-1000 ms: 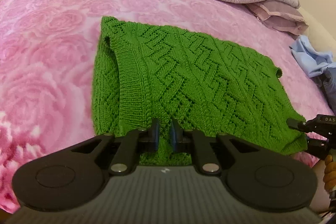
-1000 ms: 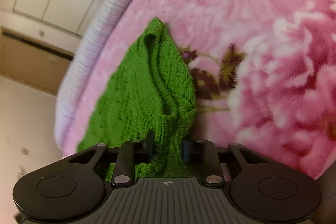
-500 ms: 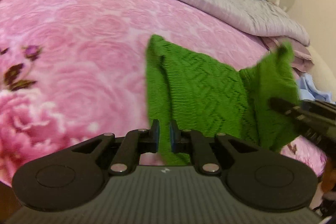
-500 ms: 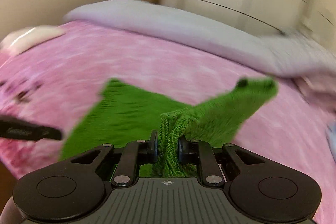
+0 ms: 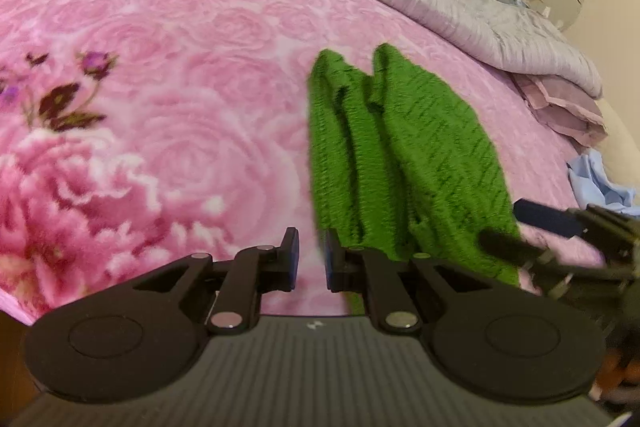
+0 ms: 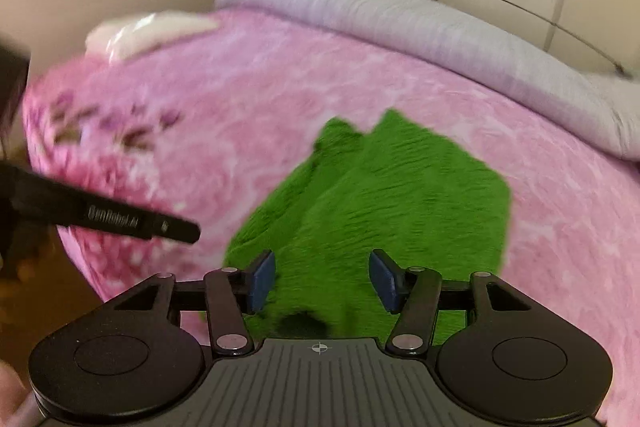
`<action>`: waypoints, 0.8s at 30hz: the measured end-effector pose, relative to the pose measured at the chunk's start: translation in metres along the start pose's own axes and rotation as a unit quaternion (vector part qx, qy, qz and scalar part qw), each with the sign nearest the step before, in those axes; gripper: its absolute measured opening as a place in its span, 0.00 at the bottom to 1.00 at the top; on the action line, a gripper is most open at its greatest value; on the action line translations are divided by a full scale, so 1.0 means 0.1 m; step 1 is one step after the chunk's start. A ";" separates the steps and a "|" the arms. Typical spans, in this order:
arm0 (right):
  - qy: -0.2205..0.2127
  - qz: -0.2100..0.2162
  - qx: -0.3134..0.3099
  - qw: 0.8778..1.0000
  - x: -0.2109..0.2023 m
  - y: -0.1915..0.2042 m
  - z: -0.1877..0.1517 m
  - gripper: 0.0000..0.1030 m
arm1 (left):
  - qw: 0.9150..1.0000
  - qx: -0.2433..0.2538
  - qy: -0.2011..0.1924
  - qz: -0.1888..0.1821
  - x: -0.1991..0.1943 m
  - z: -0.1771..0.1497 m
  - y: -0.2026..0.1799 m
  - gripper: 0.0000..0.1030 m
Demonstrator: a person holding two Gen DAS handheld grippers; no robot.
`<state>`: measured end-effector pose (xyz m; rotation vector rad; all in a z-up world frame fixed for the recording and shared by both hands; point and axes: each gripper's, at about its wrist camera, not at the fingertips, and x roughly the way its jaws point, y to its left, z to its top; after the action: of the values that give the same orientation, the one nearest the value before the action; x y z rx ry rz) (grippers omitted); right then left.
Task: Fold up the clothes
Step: 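Fold the vest side over with the right gripper toward the left gripper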
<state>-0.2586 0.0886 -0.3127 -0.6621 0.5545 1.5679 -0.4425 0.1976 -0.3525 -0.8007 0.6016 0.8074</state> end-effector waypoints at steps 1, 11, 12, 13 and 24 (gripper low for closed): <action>-0.001 0.007 0.026 1.000 -0.05 -0.14 0.03 0.54 | 1.000 0.005 0.001 -0.004 0.01 0.04 -0.04 0.08; 0.116 -0.009 0.222 0.968 0.48 -1.65 0.60 0.54 | 0.997 0.068 0.016 -0.038 0.49 0.86 -0.54 0.24; 0.127 -0.009 0.232 0.964 0.59 -1.74 0.67 0.54 | 0.997 0.072 0.019 -0.036 0.57 0.92 -0.58 0.27; 0.139 -0.018 0.238 0.961 0.67 -1.82 0.71 0.54 | 0.996 0.077 0.022 -0.034 0.66 1.00 -0.61 0.27; 0.188 -0.057 0.261 0.945 1.09 -2.27 0.59 0.54 | 0.994 0.024 0.087 -0.065 1.60 1.35 -0.53 0.38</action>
<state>-0.0443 0.2307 -0.3394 -0.5686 1.1500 1.1154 -0.2873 0.3462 -0.3726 -0.8628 0.7136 0.6065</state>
